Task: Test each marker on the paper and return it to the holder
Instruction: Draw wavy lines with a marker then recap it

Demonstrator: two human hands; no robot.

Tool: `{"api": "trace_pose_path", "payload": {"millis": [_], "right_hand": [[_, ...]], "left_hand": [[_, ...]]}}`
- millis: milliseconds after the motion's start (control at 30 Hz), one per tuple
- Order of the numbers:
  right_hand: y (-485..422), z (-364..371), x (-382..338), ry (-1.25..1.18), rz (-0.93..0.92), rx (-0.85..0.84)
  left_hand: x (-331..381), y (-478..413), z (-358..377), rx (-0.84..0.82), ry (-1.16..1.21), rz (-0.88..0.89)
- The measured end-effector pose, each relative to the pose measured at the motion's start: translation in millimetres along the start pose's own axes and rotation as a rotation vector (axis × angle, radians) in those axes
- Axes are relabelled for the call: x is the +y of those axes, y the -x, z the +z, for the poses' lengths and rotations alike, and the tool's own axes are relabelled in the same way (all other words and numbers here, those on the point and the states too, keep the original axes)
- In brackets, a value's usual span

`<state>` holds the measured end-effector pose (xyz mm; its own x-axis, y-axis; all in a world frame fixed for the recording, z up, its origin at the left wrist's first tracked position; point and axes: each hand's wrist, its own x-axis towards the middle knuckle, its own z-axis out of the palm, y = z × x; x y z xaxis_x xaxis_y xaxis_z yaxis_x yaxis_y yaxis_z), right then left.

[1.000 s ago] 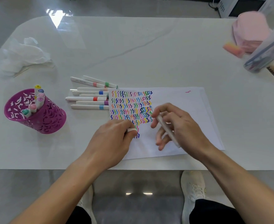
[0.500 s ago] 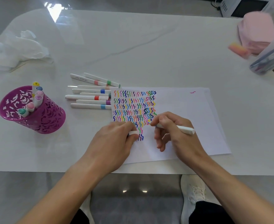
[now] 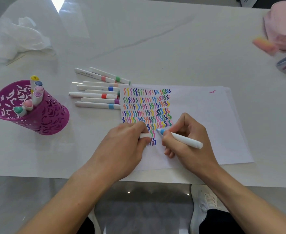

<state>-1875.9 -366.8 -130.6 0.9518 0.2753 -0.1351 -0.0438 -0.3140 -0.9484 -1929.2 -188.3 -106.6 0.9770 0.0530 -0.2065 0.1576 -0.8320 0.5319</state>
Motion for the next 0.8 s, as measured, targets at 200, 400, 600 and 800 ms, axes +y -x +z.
{"api": "trace_pose_path", "payload": {"millis": [200,400,600,800], "right_hand": [[-1.6,1.8,0.6,0.009,0.001,0.002],[-2.0,2.0,0.5,0.014,0.003,-0.002],[-1.8,1.7,-0.9,0.069,-0.001,-0.005],[-2.3,1.6,2.0,0.108,-0.009,0.017]], "left_hand": [[-1.8,-1.0,-1.1,-0.001,-0.036,0.015],[-2.7,-1.3,-1.0,-0.007,-0.018,0.010],[-2.5,-2.5,0.5,-0.020,-0.017,-0.011],[-4.4,-2.7,2.0,-0.010,-0.025,-0.016]]}}
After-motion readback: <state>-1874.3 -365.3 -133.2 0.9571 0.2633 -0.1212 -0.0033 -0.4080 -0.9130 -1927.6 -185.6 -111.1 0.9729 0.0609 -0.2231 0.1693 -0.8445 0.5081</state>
